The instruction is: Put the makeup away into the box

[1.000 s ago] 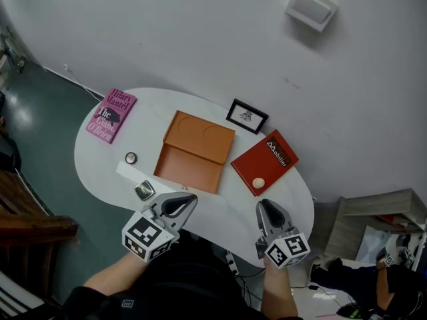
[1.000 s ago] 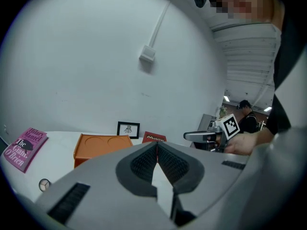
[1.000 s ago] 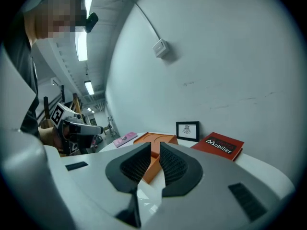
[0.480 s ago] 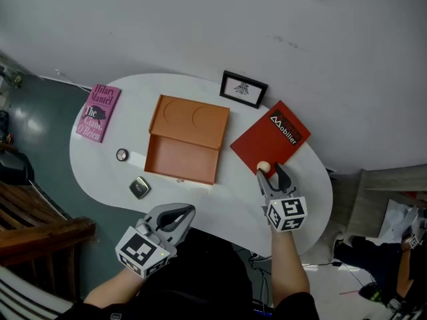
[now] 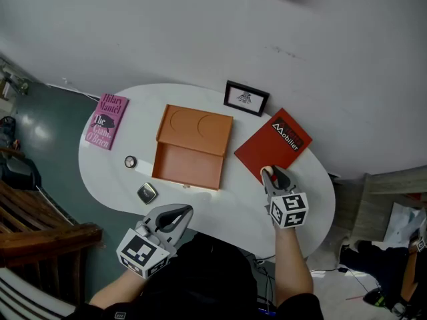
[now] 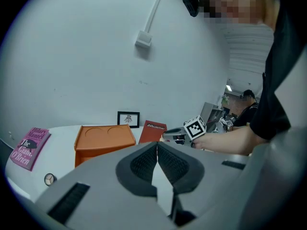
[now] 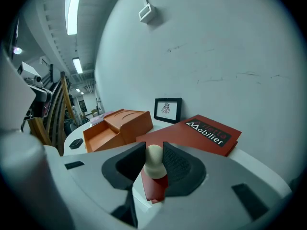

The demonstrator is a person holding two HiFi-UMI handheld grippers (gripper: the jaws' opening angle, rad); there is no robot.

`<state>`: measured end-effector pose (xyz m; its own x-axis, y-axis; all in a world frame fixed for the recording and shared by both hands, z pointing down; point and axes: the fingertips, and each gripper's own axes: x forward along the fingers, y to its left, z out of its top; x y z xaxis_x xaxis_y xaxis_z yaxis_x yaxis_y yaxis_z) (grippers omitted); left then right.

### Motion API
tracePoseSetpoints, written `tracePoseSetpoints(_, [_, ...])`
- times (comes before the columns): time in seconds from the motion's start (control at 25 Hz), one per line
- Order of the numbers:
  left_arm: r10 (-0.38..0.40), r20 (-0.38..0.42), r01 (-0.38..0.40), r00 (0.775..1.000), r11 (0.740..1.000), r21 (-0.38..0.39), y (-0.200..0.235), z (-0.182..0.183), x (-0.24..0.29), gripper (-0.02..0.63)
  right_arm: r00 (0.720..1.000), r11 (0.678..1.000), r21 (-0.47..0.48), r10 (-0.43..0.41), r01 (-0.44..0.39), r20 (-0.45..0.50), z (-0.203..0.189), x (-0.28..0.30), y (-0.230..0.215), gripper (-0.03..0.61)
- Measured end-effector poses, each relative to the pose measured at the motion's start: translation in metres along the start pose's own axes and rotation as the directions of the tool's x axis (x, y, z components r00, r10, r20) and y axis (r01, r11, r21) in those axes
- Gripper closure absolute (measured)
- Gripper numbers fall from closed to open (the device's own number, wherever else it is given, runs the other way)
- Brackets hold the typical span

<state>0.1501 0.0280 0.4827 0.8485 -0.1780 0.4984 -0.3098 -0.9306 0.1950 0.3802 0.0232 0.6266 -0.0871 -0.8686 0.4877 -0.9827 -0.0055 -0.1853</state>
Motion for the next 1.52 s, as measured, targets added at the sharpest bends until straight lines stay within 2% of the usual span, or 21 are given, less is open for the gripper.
tracePoseSetpoints(0.16, [0.034, 0.017, -0.034, 0.999, 0.999, -0.003, 0.001, 0.007, -0.012, 0.600, 0.998, 0.999, 0.021, 0.029, -0.030, 0.050, 0.021, -0.017, 0.007, 0.465])
tracePoseSetpoints(0.4, [0.083, 0.092, -0.083, 0.992, 0.997, 0.001, 0.032, 0.026, -0.035, 0.600, 0.990, 0.996, -0.027, 0.084, -0.082, 0.116, 0.070, -0.046, 0.046, 0.468])
tracePoseSetpoints(0.72, [0.020, 0.219, -0.047, 0.976, 0.992, 0.116, 0.099, 0.068, -0.075, 0.600, 0.977, 0.997, -0.029, 0.078, -0.074, 0.196, 0.134, -0.048, 0.132, 0.469])
tracePoseSetpoints(0.84, [-0.001, 0.251, -0.030, 0.968, 0.992, 0.119, 0.124, 0.075, -0.094, 0.600, 0.977, 0.996, -0.045, 0.082, -0.075, 0.196, 0.147, -0.034, 0.168, 0.469])
tracePoseSetpoints(1.0, [-0.024, 0.271, -0.008, 0.962, 0.993, 0.118, 0.150, 0.075, -0.114, 0.600, 0.977, 0.996, -0.046, 0.090, -0.082, 0.193, 0.153, -0.014, 0.210, 0.469])
tracePoseSetpoints(1.2, [-0.048, 0.282, 0.018, 0.958, 0.994, 0.110, 0.167, 0.071, -0.130, 0.600, 0.983, 0.995, -0.026, 0.097, -0.094, 0.159, 0.142, 0.006, 0.246, 0.469])
tracePoseSetpoints(1.52, [-0.044, 0.291, 0.026, 0.956, 0.998, 0.064, 0.168, 0.072, -0.122, 0.600, 0.992, 0.994, 0.036, 0.102, -0.105, 0.077, 0.108, 0.029, 0.240, 0.468])
